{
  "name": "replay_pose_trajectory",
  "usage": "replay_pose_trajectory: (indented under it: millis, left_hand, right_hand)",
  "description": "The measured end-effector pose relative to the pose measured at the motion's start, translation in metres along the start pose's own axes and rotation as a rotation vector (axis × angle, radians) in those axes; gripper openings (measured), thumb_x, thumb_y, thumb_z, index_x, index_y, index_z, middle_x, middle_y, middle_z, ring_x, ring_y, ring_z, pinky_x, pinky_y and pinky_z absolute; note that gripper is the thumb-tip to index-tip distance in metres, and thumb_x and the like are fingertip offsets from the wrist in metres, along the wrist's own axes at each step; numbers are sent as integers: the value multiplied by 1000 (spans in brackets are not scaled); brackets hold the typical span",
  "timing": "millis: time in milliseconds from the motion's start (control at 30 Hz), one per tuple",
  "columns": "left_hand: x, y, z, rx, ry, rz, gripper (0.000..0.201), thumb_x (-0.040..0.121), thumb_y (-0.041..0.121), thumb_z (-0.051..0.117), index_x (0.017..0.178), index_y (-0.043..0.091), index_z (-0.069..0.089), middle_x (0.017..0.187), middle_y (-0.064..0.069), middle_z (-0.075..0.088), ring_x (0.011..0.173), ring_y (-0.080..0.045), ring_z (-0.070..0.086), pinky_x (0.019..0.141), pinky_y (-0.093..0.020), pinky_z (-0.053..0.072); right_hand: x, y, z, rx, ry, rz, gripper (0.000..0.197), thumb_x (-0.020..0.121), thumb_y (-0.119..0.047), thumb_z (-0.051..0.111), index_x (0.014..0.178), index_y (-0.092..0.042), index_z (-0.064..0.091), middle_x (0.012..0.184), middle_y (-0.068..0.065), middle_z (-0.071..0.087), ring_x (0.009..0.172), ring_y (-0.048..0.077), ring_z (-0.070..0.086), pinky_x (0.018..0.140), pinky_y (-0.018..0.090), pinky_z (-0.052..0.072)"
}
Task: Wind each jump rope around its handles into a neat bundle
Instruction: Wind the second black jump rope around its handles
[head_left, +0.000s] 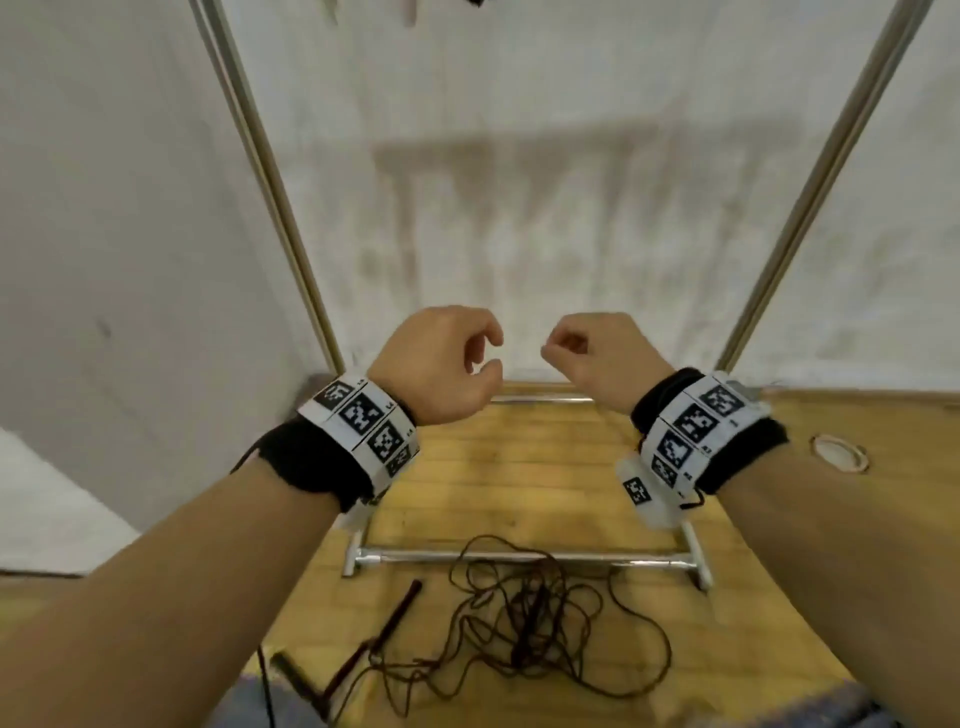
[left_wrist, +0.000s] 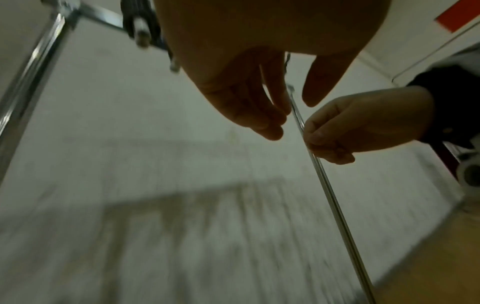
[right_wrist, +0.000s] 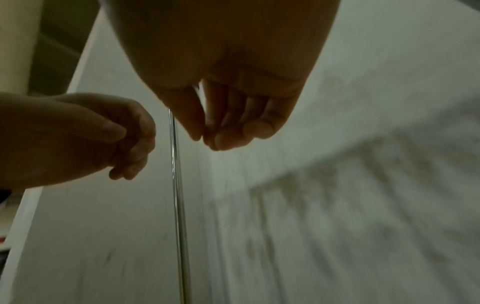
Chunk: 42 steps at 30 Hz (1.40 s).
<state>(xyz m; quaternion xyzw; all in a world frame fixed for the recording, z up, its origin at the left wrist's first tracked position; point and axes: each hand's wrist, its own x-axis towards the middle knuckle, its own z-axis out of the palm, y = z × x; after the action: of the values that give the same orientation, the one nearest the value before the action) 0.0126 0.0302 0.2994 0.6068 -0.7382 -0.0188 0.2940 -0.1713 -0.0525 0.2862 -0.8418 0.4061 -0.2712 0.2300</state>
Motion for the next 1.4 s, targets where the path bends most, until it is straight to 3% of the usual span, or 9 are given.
replay_pose_trajectory:
  millis: [233, 333, 533, 667, 800, 1000, 1133, 1233, 1400]
  left_hand:
    - [-68, -69, 144, 88, -444, -160, 21, 76, 47, 50, 86, 30, 58, 71, 16, 48, 75, -13, 53, 65, -29, 44]
    - [-89, -96, 203, 109, -553, -190, 13, 82, 43, 53, 86, 31, 57, 79, 15, 48, 75, -11, 48, 60, -24, 36]
    - [-121, -128, 296, 5, -671, -230, 18, 83, 33, 57, 89, 20, 69, 86, 2, 65, 75, -18, 59, 60, -28, 47]
    - [-136, -139, 348, -79, -719, -270, 20, 85, 33, 59, 94, 18, 70, 89, 1, 66, 82, -19, 61, 66, -27, 48]
    - [-141, -139, 379, -181, -761, -322, 27, 83, 36, 63, 104, 20, 67, 99, 2, 64, 88, -17, 60, 75, -33, 54]
    - [-156, -134, 401, -132, -907, -319, 34, 84, 43, 63, 111, 24, 61, 103, 5, 54, 94, -17, 55, 71, -28, 42]
    - [-164, -135, 400, -177, -778, -343, 46, 83, 48, 65, 123, 26, 62, 120, 1, 51, 110, -20, 50, 88, -33, 44]
    - [-153, -133, 389, -174, -601, -327, 32, 84, 43, 66, 101, 16, 73, 124, -9, 50, 115, -27, 45, 97, -41, 39]
    - [-109, -117, 350, -390, -362, -533, 13, 87, 35, 63, 94, 24, 63, 90, 9, 64, 92, -14, 62, 84, -30, 49]
  right_hand:
    - [-61, 96, 140, -220, -558, 133, 21, 89, -33, 57, 69, -27, 56, 64, -14, 51, 63, 9, 50, 48, 16, 31]
    - [-74, 135, 196, -303, -740, 174, 19, 91, -32, 51, 80, -22, 63, 73, -5, 58, 71, 16, 54, 56, 22, 39]
    - [-90, 212, 257, -462, -941, 214, 27, 91, -19, 49, 113, -21, 64, 119, 4, 53, 96, 26, 58, 80, 36, 53]
    - [-111, 256, 282, -595, -1117, 212, 26, 94, -16, 46, 116, -13, 61, 117, 9, 53, 104, 28, 52, 85, 36, 49]
    - [-110, 272, 290, -471, -959, 218, 18, 91, -17, 48, 101, -15, 62, 106, 5, 57, 84, 21, 51, 68, 32, 43]
    - [-130, 272, 300, -501, -1000, 149, 23, 92, -22, 52, 111, -19, 65, 112, 4, 49, 97, 24, 54, 74, 32, 46]
    - [-112, 269, 287, -296, -855, 180, 24, 93, -30, 50, 107, -25, 70, 99, 1, 64, 91, 20, 58, 70, 30, 43]
    - [-93, 254, 269, -188, -771, 234, 21, 93, -33, 53, 98, -27, 72, 75, -8, 62, 66, 10, 52, 55, 24, 33]
    - [-55, 219, 223, -27, -439, 232, 15, 95, -29, 48, 83, -24, 54, 69, -10, 55, 67, 11, 50, 59, 28, 38]
